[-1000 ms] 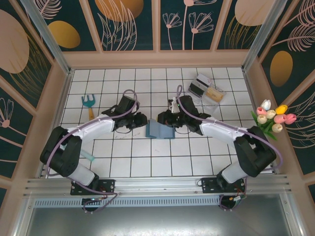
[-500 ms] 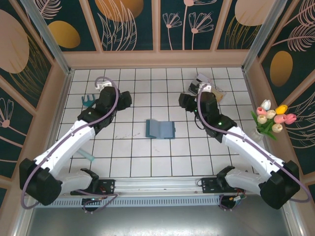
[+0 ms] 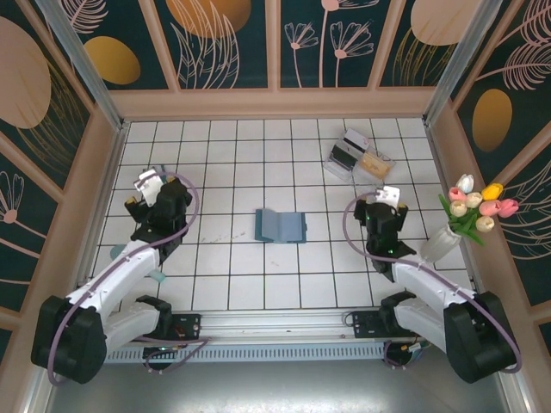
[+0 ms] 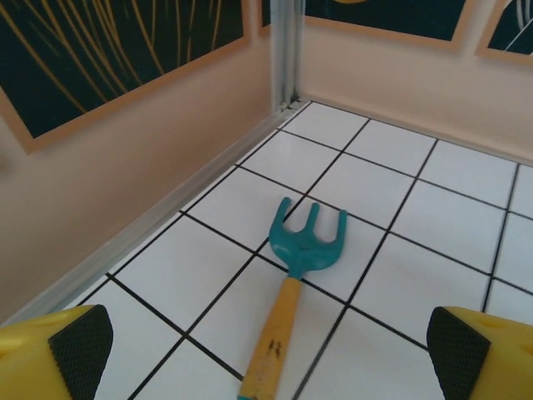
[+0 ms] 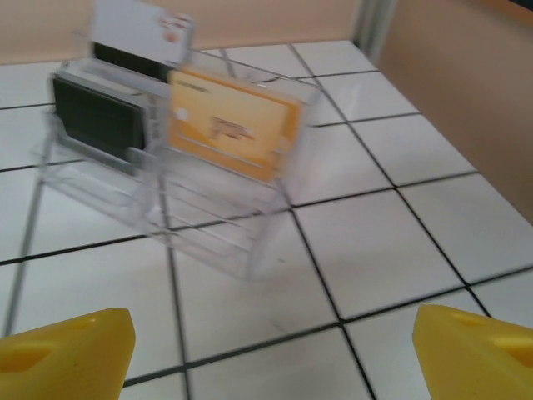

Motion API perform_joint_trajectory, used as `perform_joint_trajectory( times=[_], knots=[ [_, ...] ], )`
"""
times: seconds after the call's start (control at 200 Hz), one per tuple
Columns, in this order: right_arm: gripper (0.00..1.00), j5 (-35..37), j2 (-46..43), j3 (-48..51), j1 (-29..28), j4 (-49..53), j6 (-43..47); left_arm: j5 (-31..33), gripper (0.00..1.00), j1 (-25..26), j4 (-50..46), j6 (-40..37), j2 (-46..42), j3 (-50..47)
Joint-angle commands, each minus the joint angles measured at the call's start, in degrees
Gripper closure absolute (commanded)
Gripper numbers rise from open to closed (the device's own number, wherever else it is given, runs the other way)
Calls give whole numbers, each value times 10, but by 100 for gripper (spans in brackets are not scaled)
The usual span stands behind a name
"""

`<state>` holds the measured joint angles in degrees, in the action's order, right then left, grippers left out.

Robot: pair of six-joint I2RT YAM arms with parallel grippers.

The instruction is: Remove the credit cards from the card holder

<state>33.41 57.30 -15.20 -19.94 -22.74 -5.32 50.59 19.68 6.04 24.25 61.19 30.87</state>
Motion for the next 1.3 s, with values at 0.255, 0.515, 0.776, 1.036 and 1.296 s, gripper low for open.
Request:
perform_joint_trajectory(
  times=[0.255,0.515,0.776,1.036,1.296],
  knots=[
    [1,-59,-10,109,128,-252,28,-36,1,-80,289,-88,69,-97],
    [1,-164,93,74,177,-318,36,-166,1,-113,475,-146,112,-162],
    [1,-227,189,22,196,-358,39,-265,1,-137,589,-179,153,-187],
    [1,-262,268,1,208,-422,27,-322,1,-161,651,-196,226,-174],
    [1,-296,288,4,217,-442,26,-333,1,-169,683,-190,251,-181]
  ],
)
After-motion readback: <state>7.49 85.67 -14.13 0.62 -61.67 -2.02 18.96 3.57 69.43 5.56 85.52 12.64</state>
